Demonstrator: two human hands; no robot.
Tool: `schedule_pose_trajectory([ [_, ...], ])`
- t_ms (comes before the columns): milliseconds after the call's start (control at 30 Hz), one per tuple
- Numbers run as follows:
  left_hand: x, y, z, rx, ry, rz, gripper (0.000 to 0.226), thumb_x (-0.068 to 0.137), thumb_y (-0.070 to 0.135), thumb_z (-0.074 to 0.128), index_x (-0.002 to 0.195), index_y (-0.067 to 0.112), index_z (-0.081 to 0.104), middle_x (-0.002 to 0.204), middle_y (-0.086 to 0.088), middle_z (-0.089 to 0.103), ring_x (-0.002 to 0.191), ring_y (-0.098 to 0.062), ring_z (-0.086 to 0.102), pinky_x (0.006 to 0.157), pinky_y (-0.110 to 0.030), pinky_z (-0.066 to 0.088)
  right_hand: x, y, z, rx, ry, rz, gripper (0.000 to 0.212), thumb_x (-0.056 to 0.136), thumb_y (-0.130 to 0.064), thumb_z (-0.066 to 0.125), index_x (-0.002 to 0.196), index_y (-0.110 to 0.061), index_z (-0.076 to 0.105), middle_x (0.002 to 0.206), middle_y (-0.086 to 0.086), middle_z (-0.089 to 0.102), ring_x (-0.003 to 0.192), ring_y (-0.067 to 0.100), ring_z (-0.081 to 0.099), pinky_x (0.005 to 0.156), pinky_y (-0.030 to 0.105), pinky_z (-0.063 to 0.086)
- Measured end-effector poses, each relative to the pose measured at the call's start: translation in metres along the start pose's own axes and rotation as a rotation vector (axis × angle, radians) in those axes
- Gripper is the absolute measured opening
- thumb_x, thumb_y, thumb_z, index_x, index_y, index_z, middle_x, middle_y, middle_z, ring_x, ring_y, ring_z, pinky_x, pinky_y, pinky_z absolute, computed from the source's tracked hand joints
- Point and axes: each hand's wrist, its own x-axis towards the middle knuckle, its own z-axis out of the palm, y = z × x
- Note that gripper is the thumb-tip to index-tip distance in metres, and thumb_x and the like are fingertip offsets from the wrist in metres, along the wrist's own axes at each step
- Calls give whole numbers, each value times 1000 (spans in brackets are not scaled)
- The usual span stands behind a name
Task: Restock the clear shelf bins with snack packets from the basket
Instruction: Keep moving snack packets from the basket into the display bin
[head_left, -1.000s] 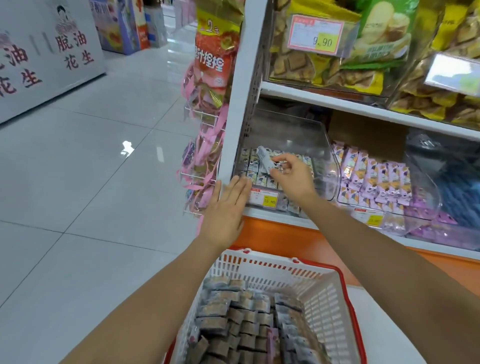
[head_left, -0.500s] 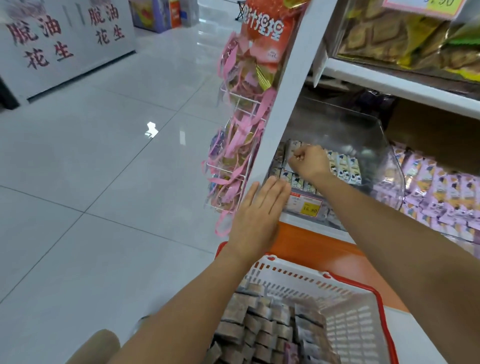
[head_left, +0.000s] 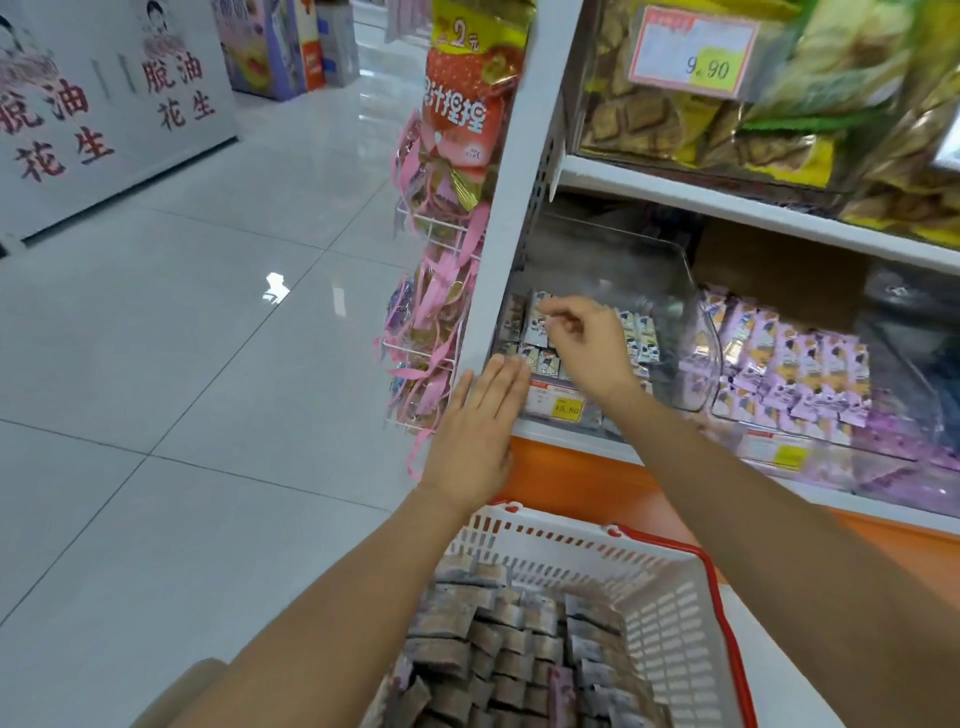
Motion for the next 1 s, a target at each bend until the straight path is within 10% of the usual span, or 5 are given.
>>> schedule_pose_trajectory([
  [367,-91,-18,22,-43,-163,-185,69,82,12,58,148,10,38,155,-12,35,141,-33,34,117,-48,29,-135,6,19,216,-167,36,19,97,-11,55,107,-16,69,93,-2,68,81,10,62,70,21,51],
  [633,-145,-30,65,83,-608,-401,73,101,21,37,154,11,-12,163,-6,-14,152,-22,-5,123,-36,0,-213,78,96,15,-515,290,21,96,-16,53,111,-19,67,104,-4,66,83,4,57,77,16,42],
  [1000,-176,-45,99,-33,-489,-381,77,99,18,36,145,17,-26,159,-3,-26,151,-25,-5,123,-37,10,-259,143,174,-26,-859,604,32,101,-25,49,132,-23,54,126,2,61,103,16,59,78,22,46],
])
